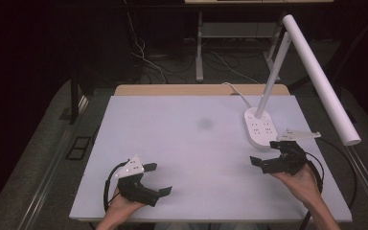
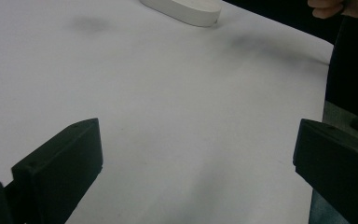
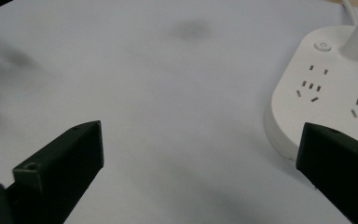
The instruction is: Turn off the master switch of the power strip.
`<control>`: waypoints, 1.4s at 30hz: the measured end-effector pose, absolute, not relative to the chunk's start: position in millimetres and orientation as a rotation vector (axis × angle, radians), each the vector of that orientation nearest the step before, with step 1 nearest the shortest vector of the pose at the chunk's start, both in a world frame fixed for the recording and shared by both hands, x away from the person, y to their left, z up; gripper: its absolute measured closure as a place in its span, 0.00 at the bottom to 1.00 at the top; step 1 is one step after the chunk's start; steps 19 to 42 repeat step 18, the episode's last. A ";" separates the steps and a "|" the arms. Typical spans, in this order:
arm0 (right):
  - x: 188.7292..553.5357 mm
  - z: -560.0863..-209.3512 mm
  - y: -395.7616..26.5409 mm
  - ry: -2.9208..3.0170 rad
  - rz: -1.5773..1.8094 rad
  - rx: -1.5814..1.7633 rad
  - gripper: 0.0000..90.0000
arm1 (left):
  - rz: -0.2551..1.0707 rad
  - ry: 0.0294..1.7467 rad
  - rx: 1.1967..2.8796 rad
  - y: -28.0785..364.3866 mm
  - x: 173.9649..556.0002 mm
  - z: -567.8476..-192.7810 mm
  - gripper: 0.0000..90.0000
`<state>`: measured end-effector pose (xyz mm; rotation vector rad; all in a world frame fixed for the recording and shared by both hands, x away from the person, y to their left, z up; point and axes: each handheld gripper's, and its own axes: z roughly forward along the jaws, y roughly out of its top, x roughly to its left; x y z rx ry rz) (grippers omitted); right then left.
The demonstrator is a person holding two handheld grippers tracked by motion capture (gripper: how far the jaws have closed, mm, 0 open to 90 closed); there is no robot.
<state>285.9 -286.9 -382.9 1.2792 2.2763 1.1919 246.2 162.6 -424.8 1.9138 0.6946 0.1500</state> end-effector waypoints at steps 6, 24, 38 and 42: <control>267.1 -395.9 -289.7 2.265 1.257 1.297 0.00 | 0.152 0.696 1.911 163.3 246.1 -424.8 0.00; 246.4 -412.9 -293.8 2.245 1.280 1.283 0.00 | 0.152 0.701 1.916 162.7 246.7 -425.3 0.00; 246.4 -412.9 -293.8 2.245 1.280 1.283 0.00 | 0.152 0.701 1.916 162.7 246.7 -425.3 0.00; 246.4 -412.9 -293.8 2.245 1.280 1.283 0.00 | 0.152 0.701 1.916 162.7 246.7 -425.3 0.00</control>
